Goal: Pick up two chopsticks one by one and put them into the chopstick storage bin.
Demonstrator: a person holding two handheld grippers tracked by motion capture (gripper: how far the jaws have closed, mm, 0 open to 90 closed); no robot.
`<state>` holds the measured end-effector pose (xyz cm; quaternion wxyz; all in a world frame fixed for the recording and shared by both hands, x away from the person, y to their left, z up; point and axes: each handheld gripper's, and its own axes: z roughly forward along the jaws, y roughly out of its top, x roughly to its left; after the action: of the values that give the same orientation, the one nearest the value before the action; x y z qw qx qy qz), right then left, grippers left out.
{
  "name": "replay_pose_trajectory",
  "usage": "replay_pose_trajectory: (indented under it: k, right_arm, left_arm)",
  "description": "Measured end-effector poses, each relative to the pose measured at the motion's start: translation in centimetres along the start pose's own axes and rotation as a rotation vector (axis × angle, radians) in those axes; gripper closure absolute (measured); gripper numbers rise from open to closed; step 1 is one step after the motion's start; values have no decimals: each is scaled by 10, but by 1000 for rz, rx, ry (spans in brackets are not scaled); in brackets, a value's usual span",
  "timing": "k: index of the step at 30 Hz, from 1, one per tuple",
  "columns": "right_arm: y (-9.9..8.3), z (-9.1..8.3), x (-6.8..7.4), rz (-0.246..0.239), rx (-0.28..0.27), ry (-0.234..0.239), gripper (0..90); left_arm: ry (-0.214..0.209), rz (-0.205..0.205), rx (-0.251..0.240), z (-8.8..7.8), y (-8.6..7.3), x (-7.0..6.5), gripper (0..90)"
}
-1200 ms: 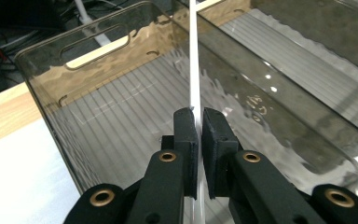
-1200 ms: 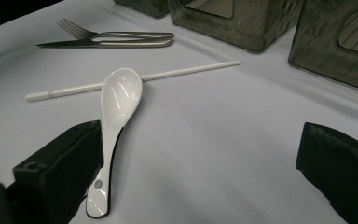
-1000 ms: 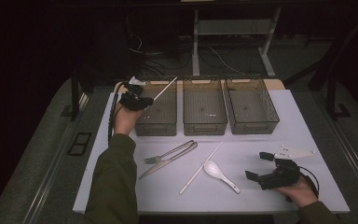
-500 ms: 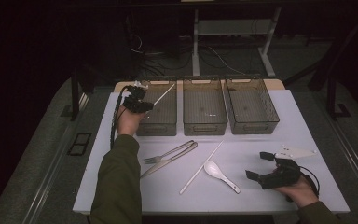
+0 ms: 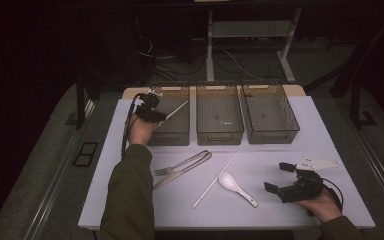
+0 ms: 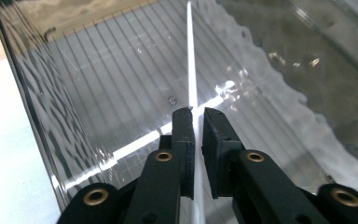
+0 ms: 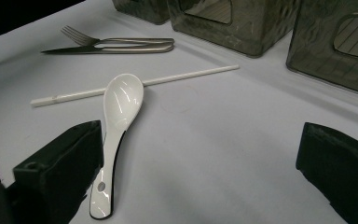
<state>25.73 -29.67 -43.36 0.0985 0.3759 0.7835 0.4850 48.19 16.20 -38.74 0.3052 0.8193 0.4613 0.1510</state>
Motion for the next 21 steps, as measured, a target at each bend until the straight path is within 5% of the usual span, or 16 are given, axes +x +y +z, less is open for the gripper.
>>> replay_pose_trajectory:
  k: [9, 13, 21]
  right_arm:
    - [0, 0, 0, 1, 0, -1, 8]
    - [0, 0, 0, 0, 1, -1, 8]
    - [0, 0, 0, -2, 4, -5, 9]
  left_arm:
    - [-19, 19, -83, -22, 5, -5, 618]
    - [-84, 15, -134, -37, 5, -7, 528]
    - [-153, 79, -185, -65, 5, -24, 415]
